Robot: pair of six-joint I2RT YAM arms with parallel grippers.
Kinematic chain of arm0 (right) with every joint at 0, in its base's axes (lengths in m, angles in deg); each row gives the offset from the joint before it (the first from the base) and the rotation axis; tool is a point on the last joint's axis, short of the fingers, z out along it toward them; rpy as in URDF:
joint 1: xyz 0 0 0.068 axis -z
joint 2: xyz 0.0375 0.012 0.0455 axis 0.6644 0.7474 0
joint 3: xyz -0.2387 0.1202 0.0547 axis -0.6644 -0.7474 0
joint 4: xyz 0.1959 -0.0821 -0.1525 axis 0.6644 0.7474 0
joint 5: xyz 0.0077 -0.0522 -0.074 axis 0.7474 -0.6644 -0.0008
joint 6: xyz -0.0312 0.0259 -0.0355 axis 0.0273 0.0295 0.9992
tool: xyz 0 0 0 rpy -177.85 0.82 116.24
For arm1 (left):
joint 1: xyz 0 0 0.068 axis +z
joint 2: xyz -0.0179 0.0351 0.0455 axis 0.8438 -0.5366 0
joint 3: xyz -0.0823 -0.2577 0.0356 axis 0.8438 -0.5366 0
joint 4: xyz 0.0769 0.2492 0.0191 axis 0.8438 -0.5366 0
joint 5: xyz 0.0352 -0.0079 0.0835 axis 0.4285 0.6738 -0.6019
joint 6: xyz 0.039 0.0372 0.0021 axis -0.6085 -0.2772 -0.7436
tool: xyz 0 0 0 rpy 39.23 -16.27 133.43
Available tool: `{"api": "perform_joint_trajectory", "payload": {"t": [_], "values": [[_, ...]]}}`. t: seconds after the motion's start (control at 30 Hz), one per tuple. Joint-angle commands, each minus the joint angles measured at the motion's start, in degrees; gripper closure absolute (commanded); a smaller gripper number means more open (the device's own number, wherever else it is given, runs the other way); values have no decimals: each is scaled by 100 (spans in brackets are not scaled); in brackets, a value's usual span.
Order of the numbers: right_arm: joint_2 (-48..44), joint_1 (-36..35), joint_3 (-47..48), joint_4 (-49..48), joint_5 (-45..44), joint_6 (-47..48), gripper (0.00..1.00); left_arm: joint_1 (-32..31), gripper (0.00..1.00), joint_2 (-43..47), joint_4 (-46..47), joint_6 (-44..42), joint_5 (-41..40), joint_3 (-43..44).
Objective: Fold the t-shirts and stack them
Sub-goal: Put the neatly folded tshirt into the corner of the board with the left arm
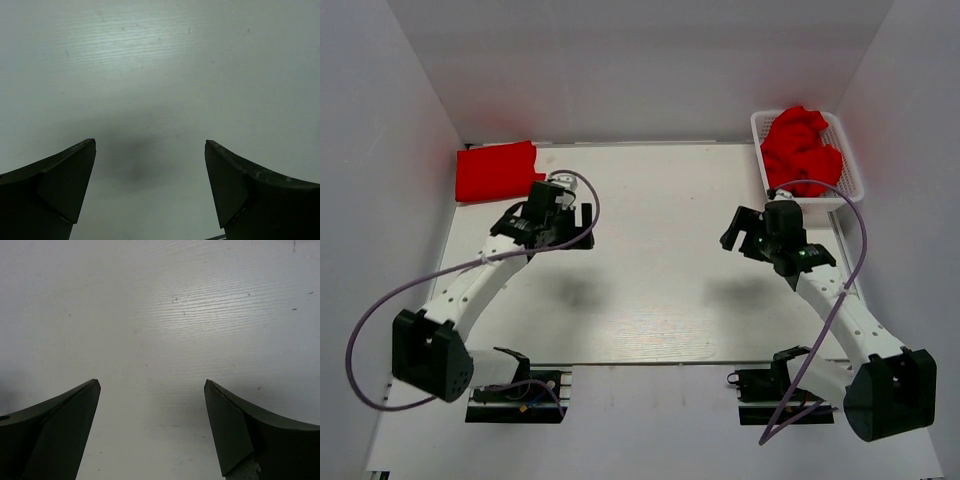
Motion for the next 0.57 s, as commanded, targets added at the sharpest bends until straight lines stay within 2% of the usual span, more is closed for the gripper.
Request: {"api": "perform_joint_trajectory", "payload": {"t": [0.0, 0.17, 0.33, 0.53], "values": [[-144, 32, -146, -498, 221, -160, 10, -32, 0, 736, -161, 212, -687, 73], [-170, 32, -6, -402, 204, -107, 10, -32, 0, 1175, 76, 264, -660, -121], [-328, 15, -216, -533, 265, -318, 10, -85, 0, 1176, -258, 317, -924, -50], [-372, 15, -357, -902, 721, -82, 10, -85, 0, 1124, 58, 370, -643, -227]]}}
